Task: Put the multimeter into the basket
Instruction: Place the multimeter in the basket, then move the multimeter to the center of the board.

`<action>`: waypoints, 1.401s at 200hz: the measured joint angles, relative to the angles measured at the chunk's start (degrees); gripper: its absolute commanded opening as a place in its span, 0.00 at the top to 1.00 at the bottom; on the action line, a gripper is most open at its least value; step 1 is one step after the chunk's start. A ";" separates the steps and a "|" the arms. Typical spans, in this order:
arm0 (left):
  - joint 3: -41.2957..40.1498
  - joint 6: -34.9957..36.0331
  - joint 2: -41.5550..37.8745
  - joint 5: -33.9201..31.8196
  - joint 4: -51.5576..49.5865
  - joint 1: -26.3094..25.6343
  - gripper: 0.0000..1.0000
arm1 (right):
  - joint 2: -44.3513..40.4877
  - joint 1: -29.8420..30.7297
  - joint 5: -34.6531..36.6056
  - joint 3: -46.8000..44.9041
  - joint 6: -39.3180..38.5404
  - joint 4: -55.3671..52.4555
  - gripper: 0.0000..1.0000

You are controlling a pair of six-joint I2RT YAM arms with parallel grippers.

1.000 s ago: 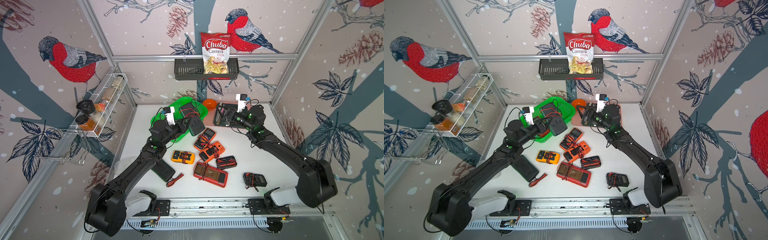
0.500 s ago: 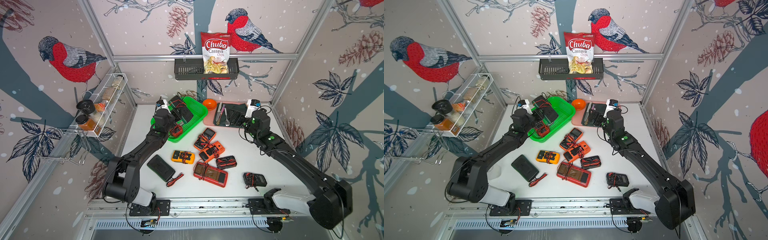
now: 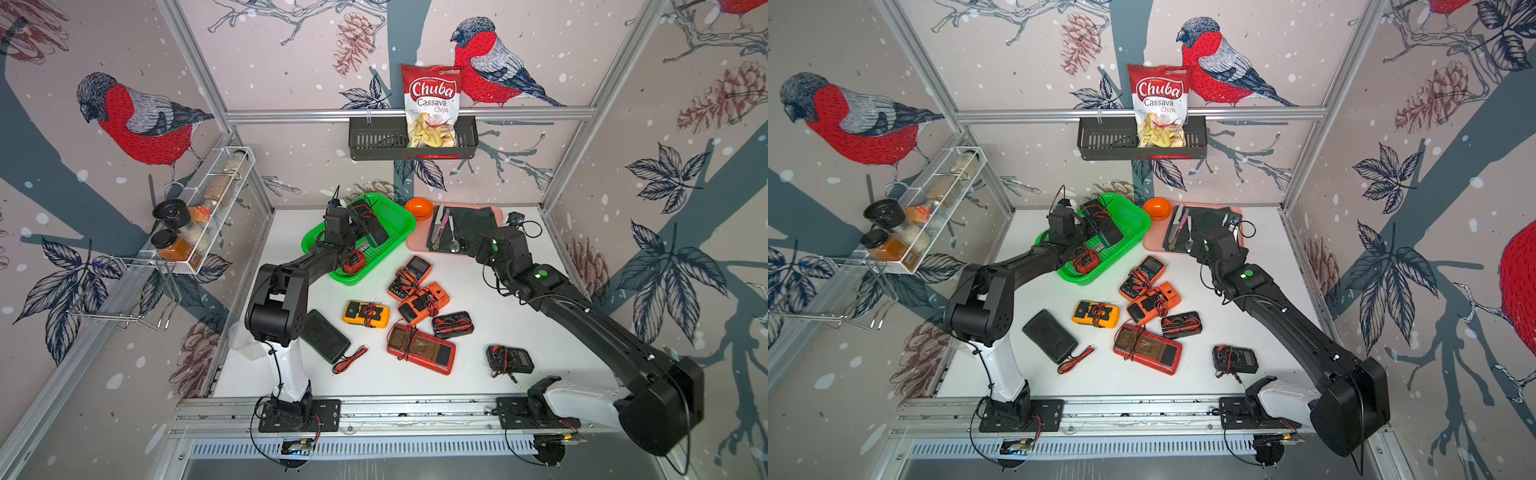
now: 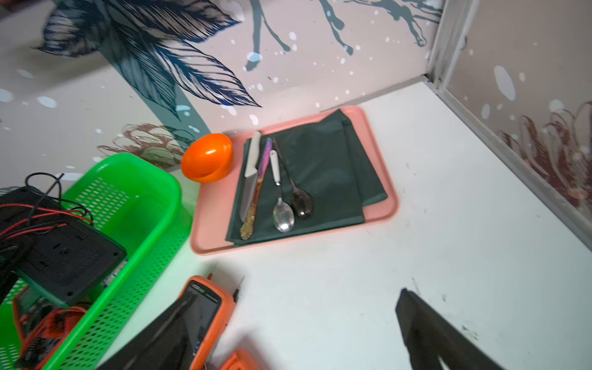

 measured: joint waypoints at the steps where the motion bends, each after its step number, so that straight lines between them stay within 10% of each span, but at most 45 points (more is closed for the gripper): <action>1: 0.07 -0.02 0.09 0.02 -0.07 0.02 1.00 | 0.00 -0.04 0.07 0.00 0.11 -0.22 0.01; 71: 3.58 -0.02 6.97 2.86 -3.37 0.96 1.00 | -8.85 -5.75 1.49 -9.77 10.40 -12.11 0.01; 137: 2.84 0.39 5.90 -1.51 -5.86 0.96 0.45 | -17.46 -10.23 -1.09 -17.99 17.94 -17.44 0.01; 280: -5.64 2.99 -9.46 -12.00 -11.02 0.92 0.02 | -32.11 -16.55 -21.44 -29.97 27.85 -25.79 0.01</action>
